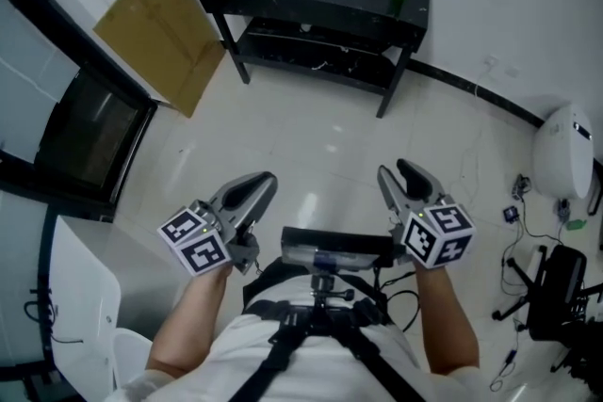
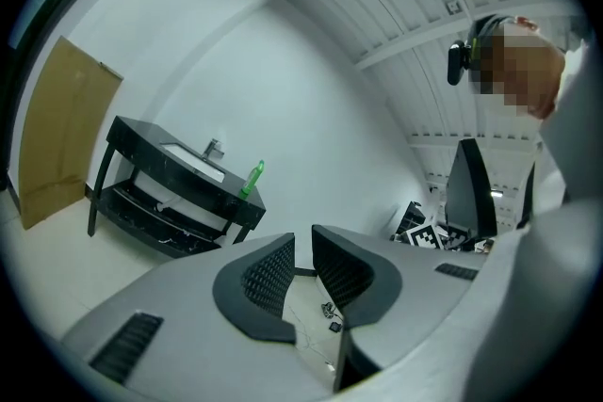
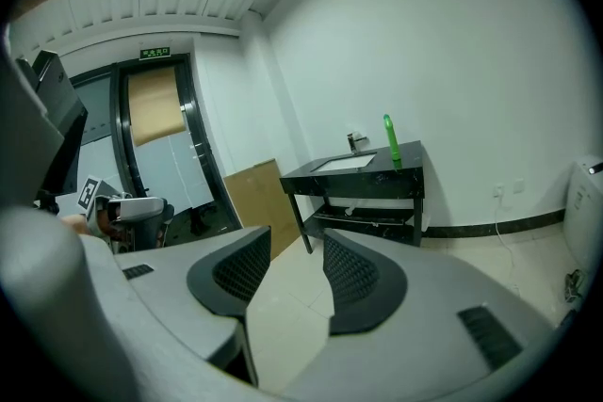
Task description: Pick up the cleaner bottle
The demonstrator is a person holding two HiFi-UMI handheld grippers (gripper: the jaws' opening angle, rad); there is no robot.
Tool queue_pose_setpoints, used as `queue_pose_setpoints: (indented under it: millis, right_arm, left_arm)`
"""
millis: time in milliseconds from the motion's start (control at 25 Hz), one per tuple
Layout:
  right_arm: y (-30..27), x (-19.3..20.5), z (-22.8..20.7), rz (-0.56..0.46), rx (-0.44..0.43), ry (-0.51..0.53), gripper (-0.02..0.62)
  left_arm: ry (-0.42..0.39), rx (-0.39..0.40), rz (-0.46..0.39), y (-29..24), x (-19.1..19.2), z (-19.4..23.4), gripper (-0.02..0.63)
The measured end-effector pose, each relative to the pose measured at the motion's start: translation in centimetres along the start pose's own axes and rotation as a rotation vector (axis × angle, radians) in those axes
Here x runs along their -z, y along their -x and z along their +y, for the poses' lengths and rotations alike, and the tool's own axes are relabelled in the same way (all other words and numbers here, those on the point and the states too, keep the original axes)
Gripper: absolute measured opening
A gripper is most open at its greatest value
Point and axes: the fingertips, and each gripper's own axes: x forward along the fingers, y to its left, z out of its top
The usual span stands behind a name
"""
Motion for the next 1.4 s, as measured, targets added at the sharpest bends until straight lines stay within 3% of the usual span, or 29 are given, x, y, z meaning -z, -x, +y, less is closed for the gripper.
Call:
queue_pose_setpoints:
  millis: [320,880,1400]
  right_arm:
    - [-4.6,-1.4,-0.7,0.013,0.033,-0.003,0.176]
    - [-14.2,-6.3,0.6,-0.027,0.219,-0.076,0.176]
    - [-17.4,-6.0,1.3,-0.06,0.347,-0.118,0.176]
  left_arm:
    - [0.003,0.048,0.014,-2.7,-2.3,4.4,0.051]
    - [0.021,0.213,0.085,-6.4,-10.5,16.6,0.052]
    - [0.049,0.327,0.169,-8.3,-11.8,21.8,0.052]
